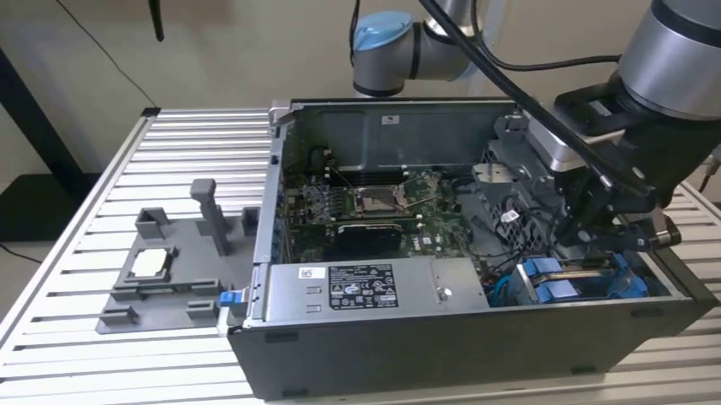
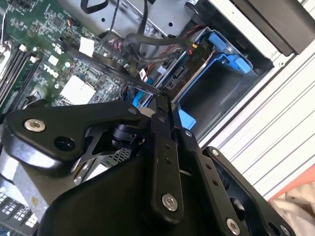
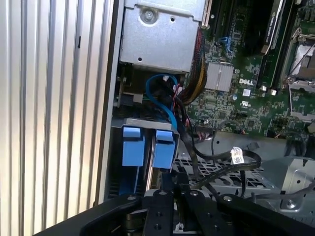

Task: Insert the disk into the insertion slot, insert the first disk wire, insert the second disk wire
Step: 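Insert the second disk wire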

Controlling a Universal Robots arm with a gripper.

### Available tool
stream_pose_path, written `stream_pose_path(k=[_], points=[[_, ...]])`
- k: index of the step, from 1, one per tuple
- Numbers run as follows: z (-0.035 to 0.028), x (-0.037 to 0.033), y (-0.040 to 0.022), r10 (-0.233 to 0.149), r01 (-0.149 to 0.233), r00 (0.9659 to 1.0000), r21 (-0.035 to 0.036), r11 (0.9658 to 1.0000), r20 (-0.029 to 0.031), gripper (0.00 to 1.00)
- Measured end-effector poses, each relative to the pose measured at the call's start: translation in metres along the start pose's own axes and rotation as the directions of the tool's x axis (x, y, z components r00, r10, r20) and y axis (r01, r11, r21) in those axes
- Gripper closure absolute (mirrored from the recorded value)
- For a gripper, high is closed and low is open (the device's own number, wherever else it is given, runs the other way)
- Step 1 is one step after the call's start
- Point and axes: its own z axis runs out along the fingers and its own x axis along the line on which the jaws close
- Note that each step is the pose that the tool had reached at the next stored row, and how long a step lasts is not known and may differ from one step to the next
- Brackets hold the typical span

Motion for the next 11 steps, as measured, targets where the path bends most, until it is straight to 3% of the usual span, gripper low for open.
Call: stream_pose_path(k=[3, 5, 11], points=[[0.0024, 0.0011, -0.0064, 0.003, -0.003, 1.0, -0.021, 0.9998, 0.0026, 0.84], [0.0043, 0.0016, -0.0085, 0.005, -0.005, 1.0, -0.0273, 0.9996, 0.0043, 0.84], [0.0093, 0.0025, -0.0088, 0.041, -0.041, 0.9991, -0.0247, 0.9988, 0.0016, 0.84]])
